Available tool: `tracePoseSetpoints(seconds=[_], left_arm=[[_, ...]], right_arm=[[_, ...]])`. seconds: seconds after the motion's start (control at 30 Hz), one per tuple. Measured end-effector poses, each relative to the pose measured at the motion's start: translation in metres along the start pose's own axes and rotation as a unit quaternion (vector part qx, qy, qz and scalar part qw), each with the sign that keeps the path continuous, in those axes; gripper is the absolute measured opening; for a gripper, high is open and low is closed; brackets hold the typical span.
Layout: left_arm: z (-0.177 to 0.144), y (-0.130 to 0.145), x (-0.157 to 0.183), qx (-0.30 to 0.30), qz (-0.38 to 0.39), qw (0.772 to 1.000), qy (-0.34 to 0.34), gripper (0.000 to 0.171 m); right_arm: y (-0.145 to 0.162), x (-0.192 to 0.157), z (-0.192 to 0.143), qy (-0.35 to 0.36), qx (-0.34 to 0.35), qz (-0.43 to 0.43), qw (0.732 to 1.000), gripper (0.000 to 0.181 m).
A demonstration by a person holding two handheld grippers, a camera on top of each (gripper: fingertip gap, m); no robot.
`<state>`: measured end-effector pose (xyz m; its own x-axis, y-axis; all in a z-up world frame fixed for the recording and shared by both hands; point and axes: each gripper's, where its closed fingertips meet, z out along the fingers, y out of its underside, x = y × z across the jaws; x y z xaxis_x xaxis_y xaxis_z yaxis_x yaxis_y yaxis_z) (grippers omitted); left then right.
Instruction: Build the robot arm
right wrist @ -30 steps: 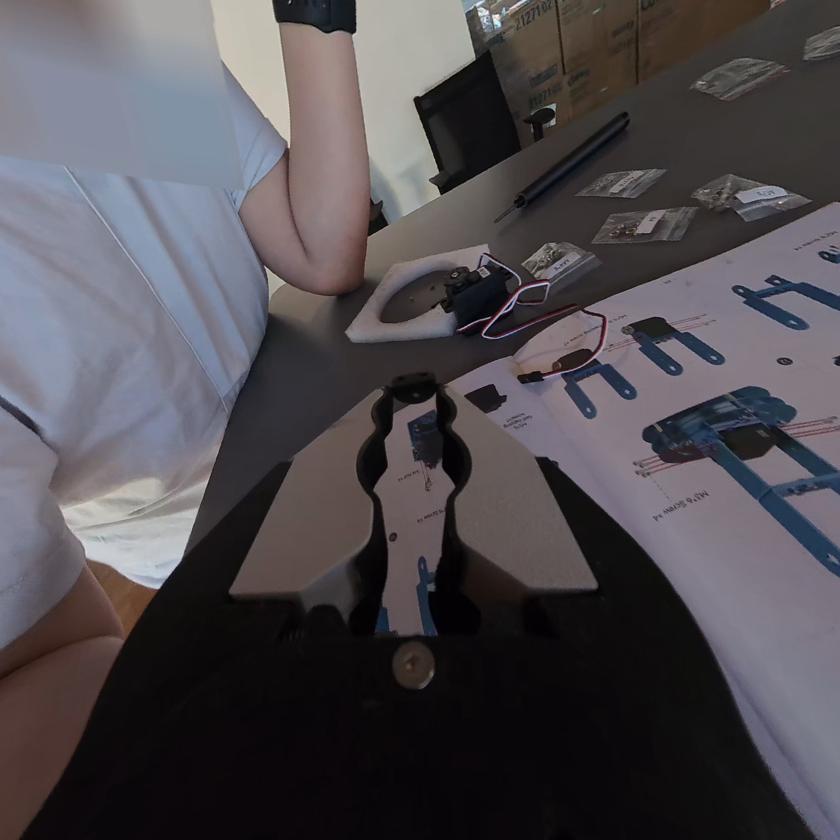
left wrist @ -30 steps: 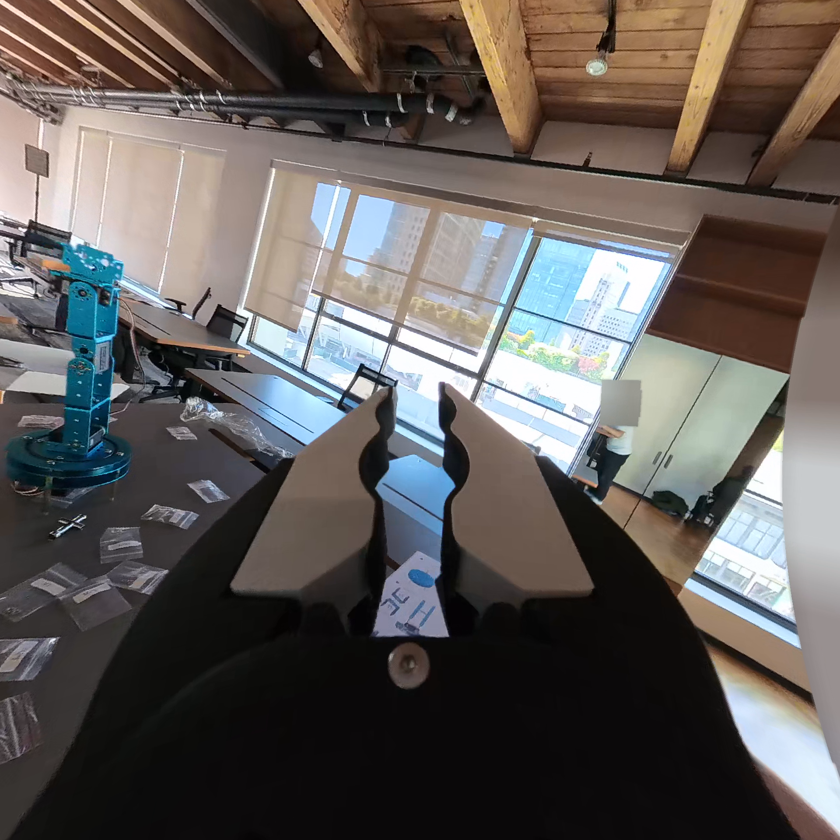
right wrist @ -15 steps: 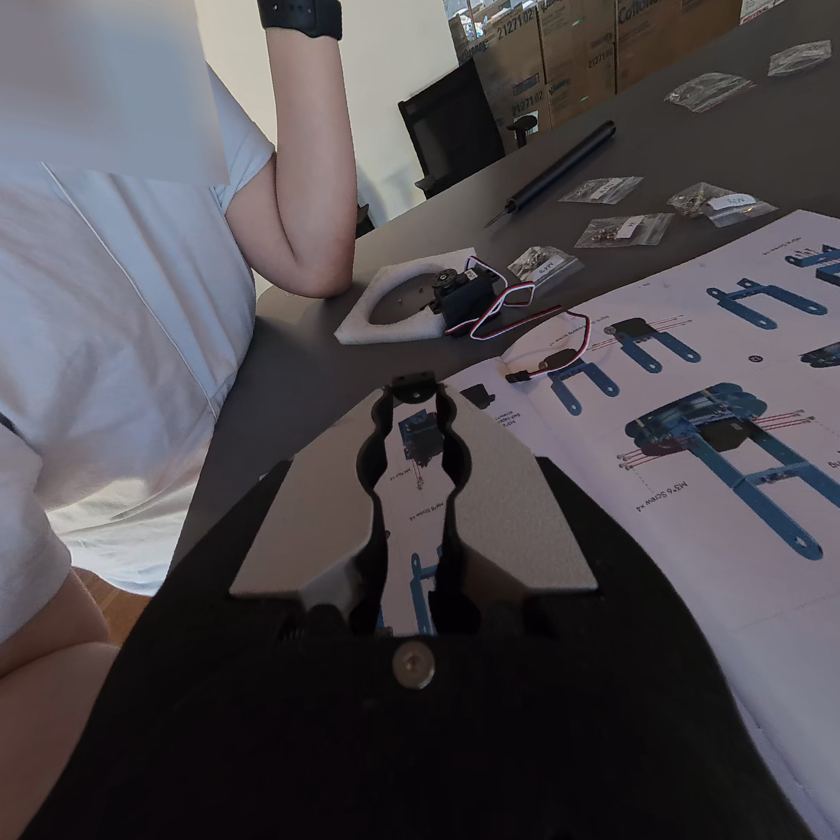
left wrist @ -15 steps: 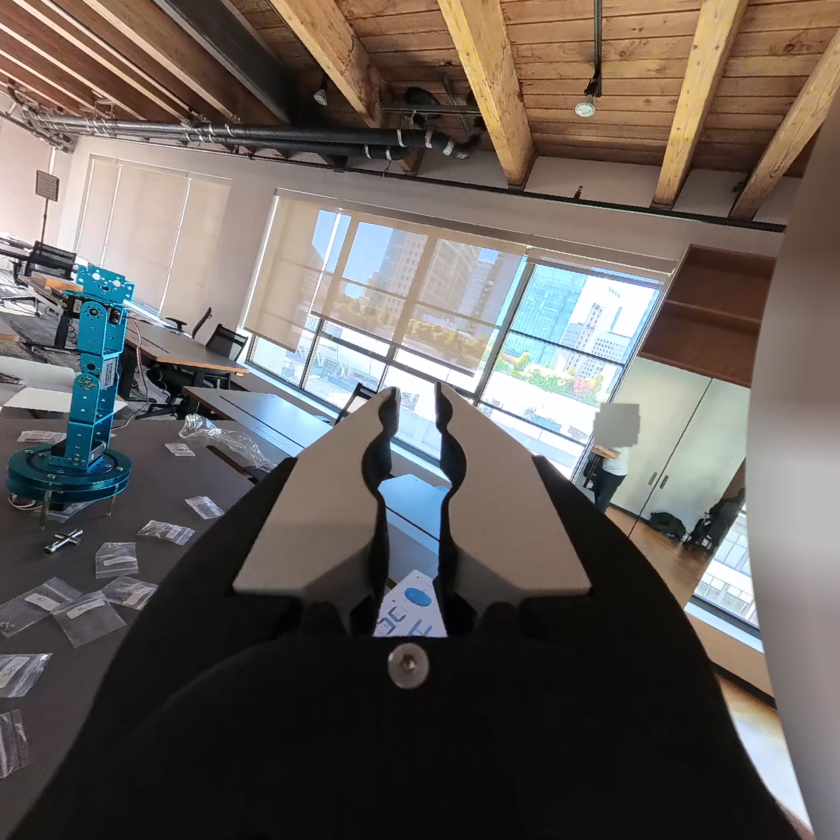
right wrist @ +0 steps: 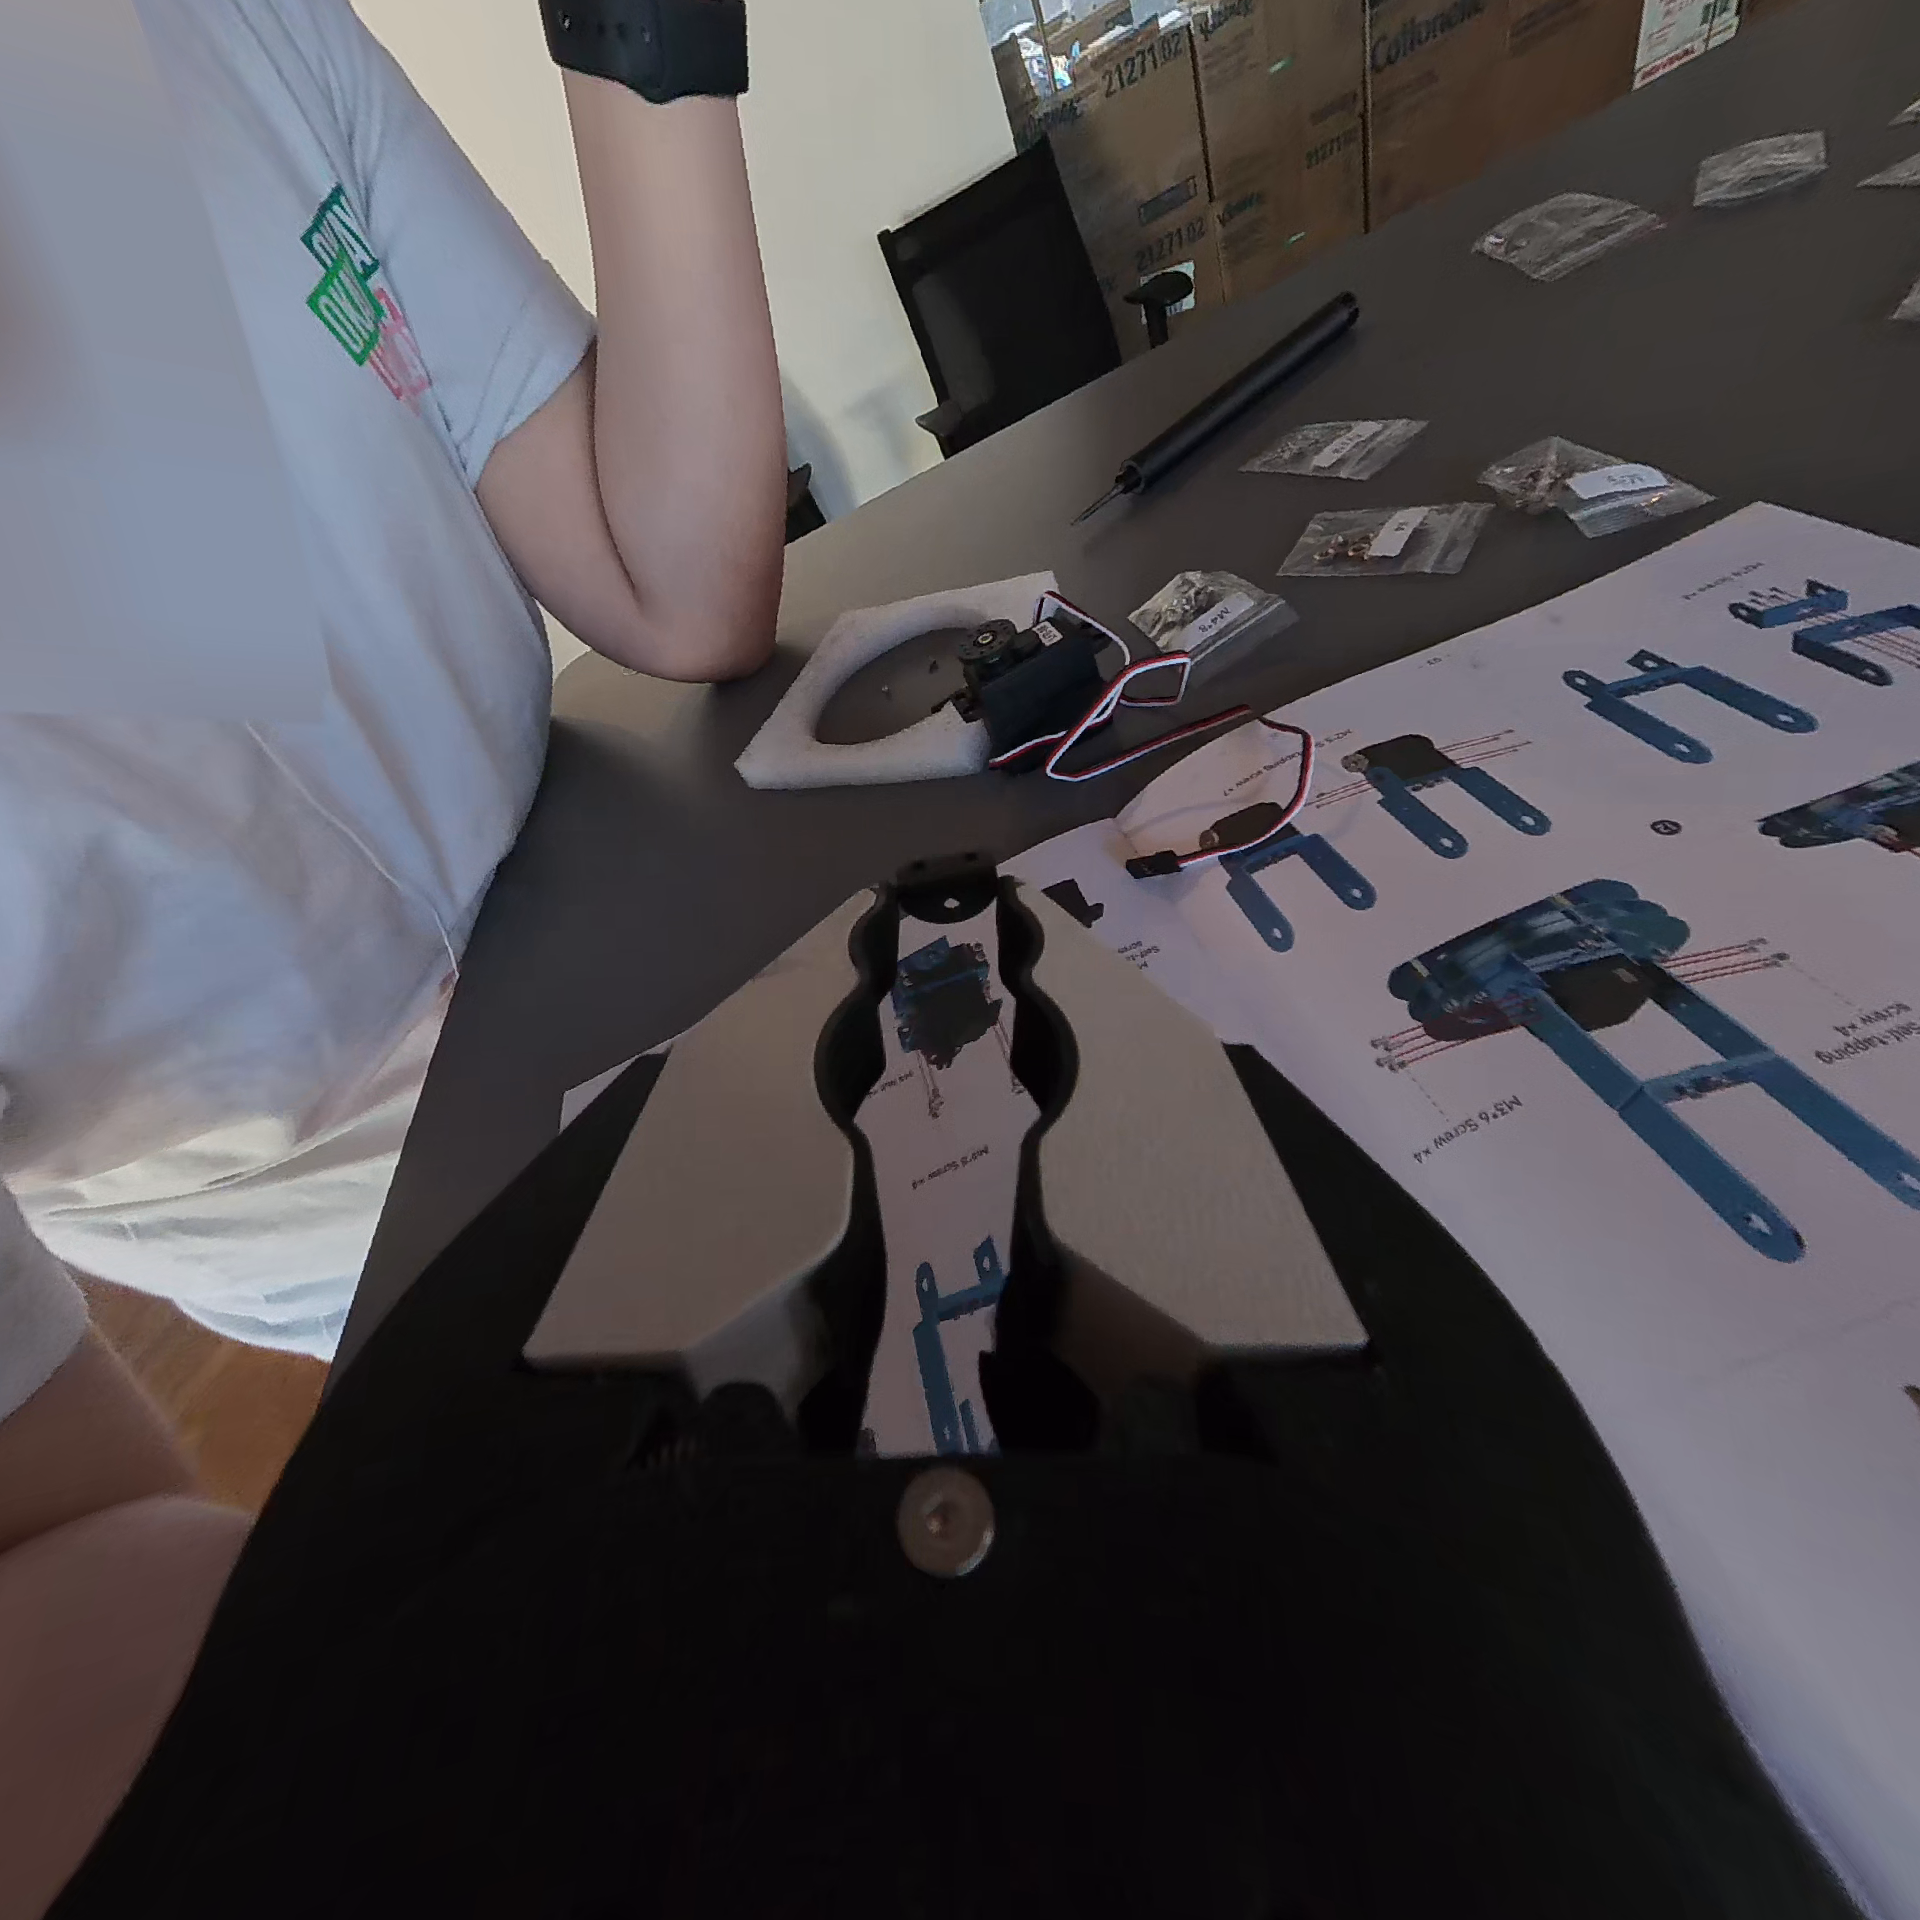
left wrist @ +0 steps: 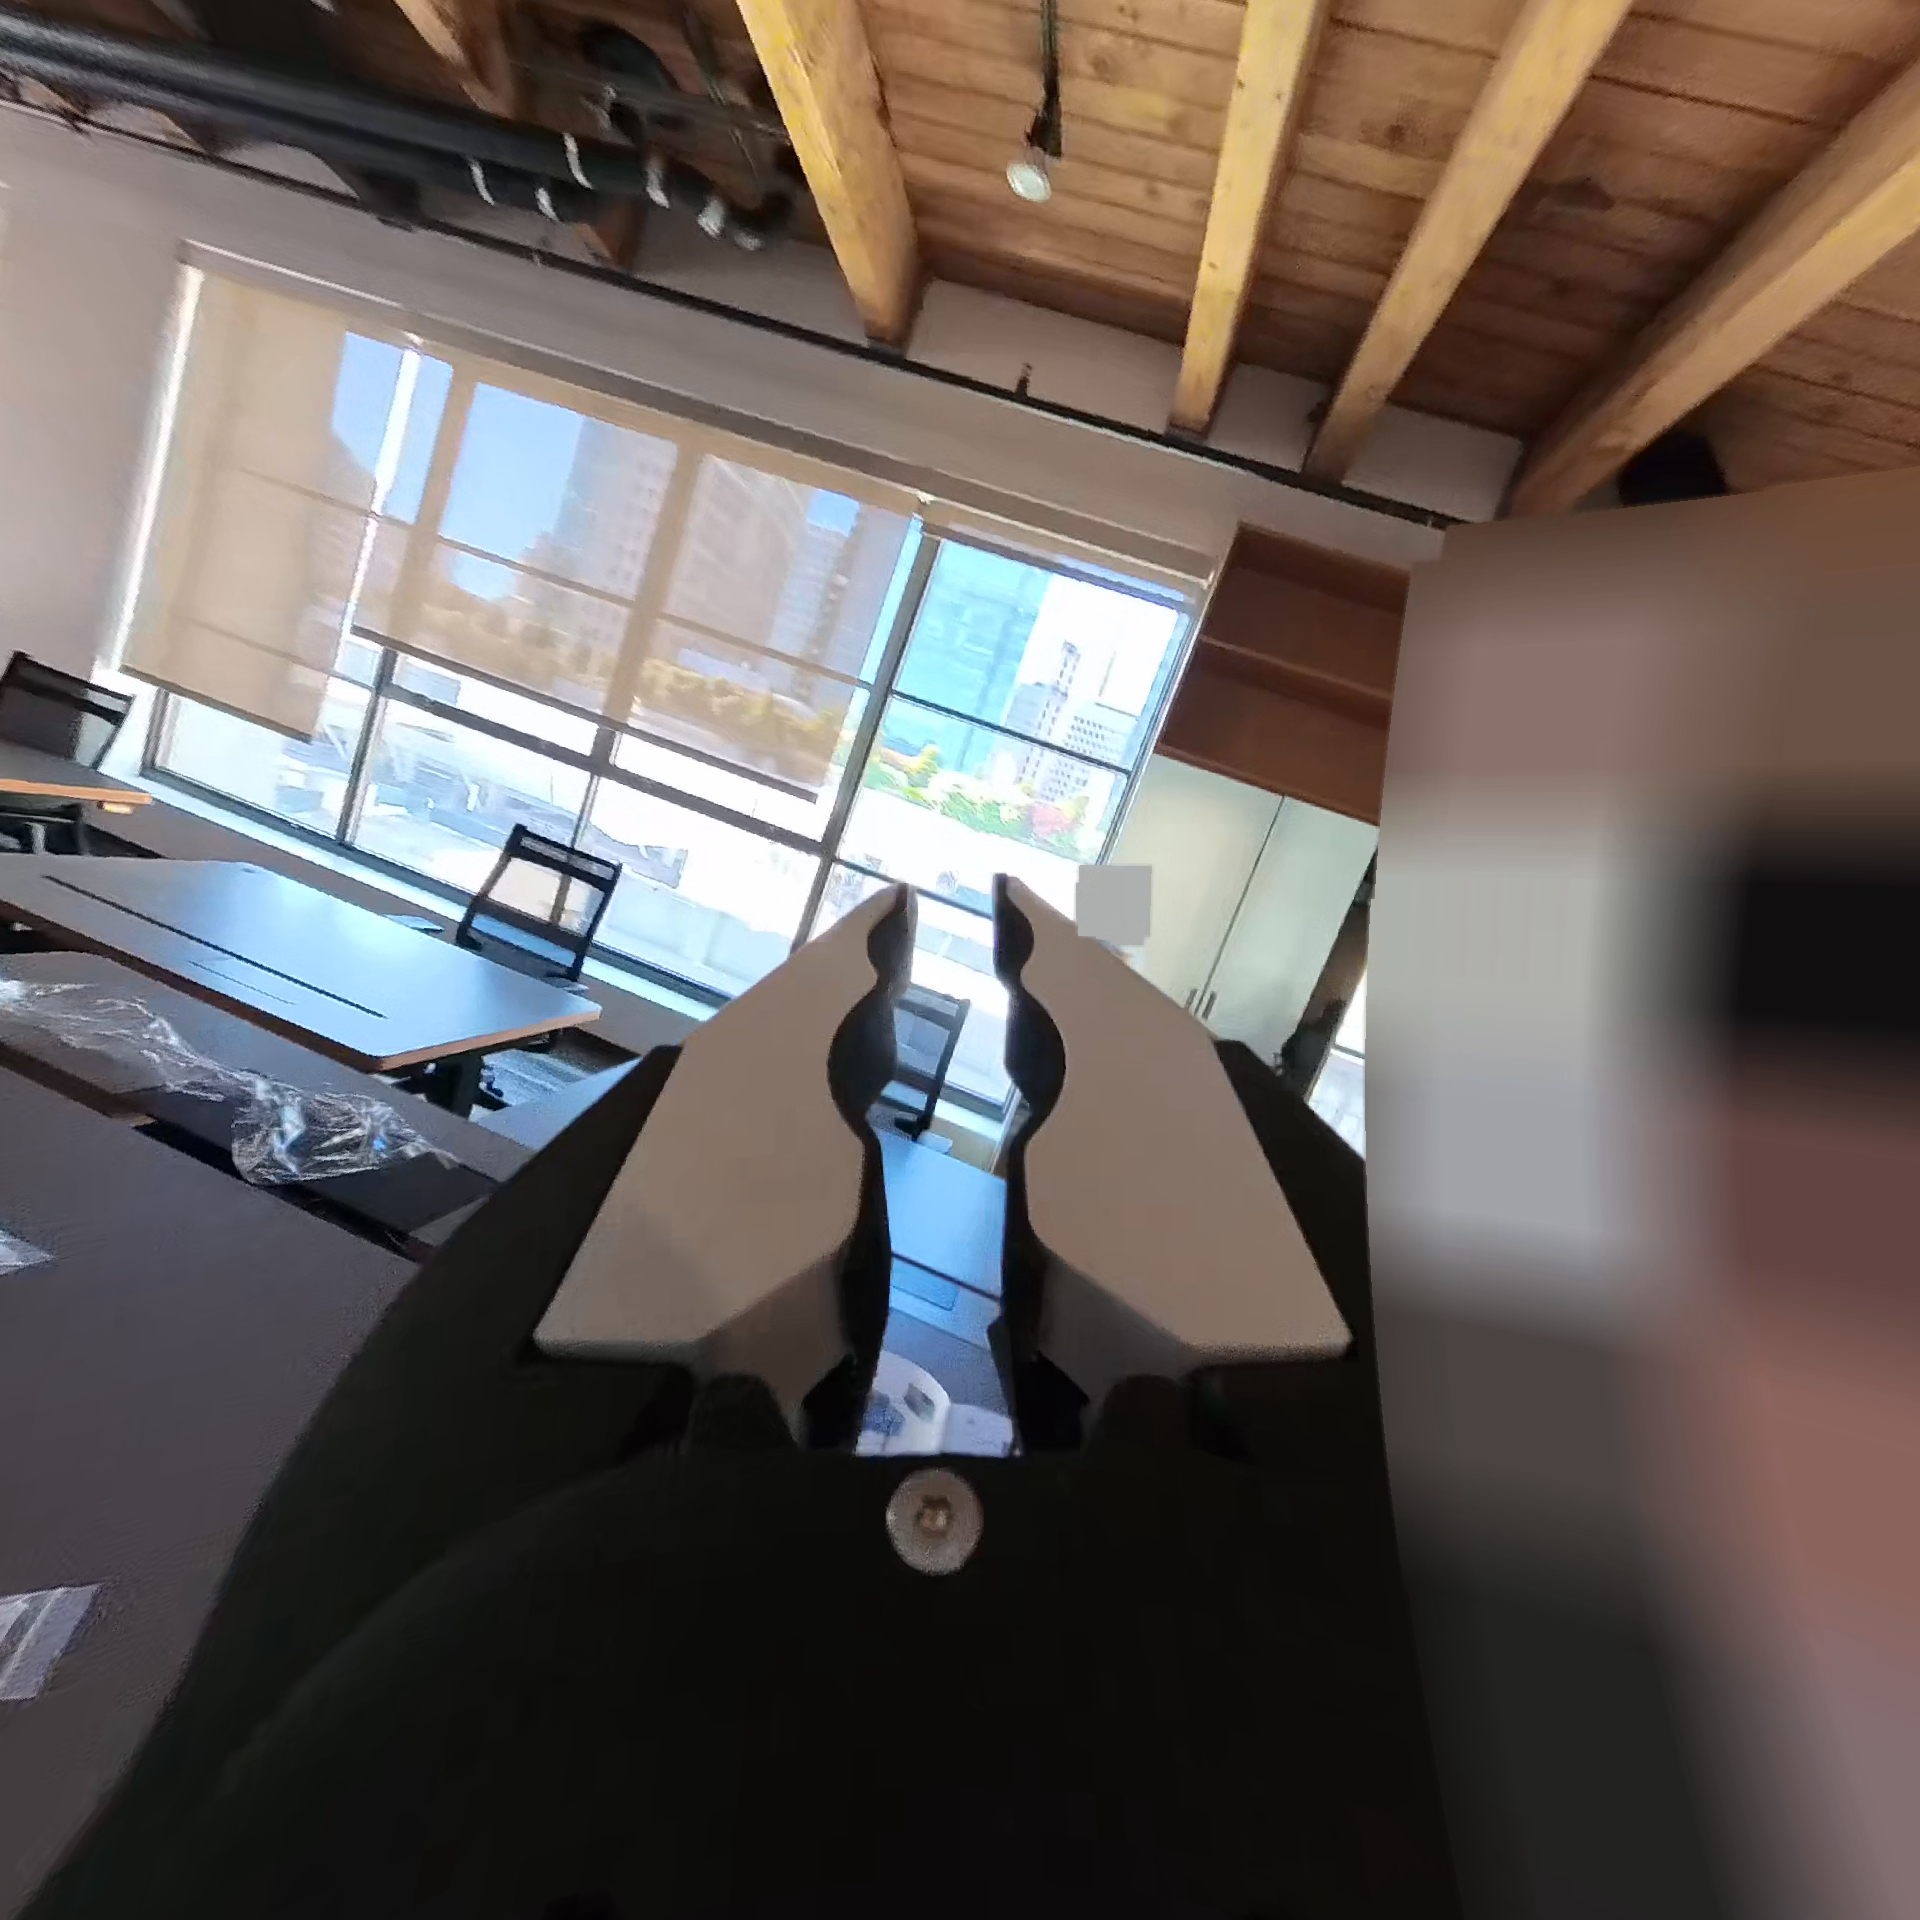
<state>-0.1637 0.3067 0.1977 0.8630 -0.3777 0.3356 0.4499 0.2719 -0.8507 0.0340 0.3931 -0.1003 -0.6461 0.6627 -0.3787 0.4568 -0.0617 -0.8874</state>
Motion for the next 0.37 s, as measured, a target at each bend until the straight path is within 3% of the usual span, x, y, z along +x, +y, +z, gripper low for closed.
tracePoseSetpoints(seconds=[0.37], left_arm=[[-0.0003,-0.0061,0.0012,0.032,-0.020,0.999,0.012,0.011]], right_arm=[[-0.0006,0.0030,0.0018,0.007,-0.005,-0.001,1.000,0.018]])
